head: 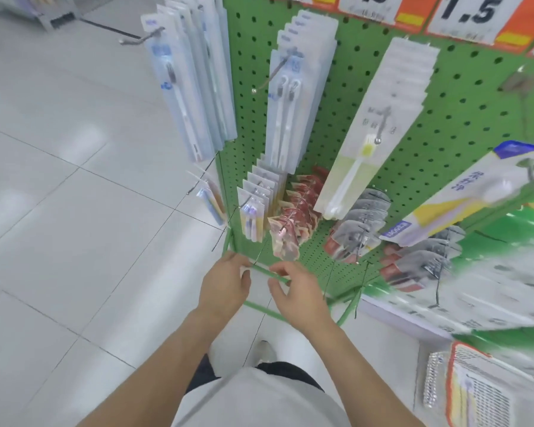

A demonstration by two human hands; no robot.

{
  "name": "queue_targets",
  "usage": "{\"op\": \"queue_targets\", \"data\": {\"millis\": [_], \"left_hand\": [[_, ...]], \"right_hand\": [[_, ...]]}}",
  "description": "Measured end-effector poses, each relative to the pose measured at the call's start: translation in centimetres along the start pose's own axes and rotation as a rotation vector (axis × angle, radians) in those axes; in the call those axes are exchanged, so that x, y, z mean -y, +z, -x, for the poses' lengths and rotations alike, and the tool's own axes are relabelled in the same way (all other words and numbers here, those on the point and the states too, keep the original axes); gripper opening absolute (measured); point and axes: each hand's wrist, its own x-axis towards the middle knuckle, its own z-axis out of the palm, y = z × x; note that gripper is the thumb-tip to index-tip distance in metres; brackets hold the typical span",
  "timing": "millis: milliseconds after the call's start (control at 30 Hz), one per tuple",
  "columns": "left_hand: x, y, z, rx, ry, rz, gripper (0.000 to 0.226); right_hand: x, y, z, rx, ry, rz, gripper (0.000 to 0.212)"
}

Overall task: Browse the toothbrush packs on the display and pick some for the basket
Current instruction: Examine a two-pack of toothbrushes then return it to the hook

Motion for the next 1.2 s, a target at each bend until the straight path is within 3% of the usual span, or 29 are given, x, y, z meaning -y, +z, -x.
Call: {"op": "queue_targets", "data": {"millis": [200, 367, 500, 633, 833, 1200], "left_hand": [[0.7, -3.8, -4.0, -0.126, 0.126, 0.231, 0.027], [-0.1, -7.5, -7.1, -0.199, 0.241, 0.444, 0.024], [-0.4, -8.8, -9.6, -0.102, 0.352, 0.374, 0.034], [-0.1, -8.6, -11.5, 0.009, 0.298, 0.394, 0.027], [0.3, -8.9, -12.6, 0.032, 0.301, 0.448, 0.008], [1.8, -10.3, -11.8, 0.154, 0.373, 0.542, 0.012]], "right_hand": [[4.8, 1.4, -1.9, -0.244, 0.015, -0.095, 0.028], [8.4, 2.2, -3.8, -0.315, 0.014, -0.135, 0.034], [9.8, 2.8, -4.7, -0.439, 0.029, -0.169, 0.034], [10.4, 2.9, -5.4, -0.519, 0.061, -0.116, 0.032], [10.8, 2.1, -6.0, -0.49, 0.124, -0.12, 0.045], [11.4, 2.4, -7.6, -0.389, 0.151, -0.016, 0.041]]}}
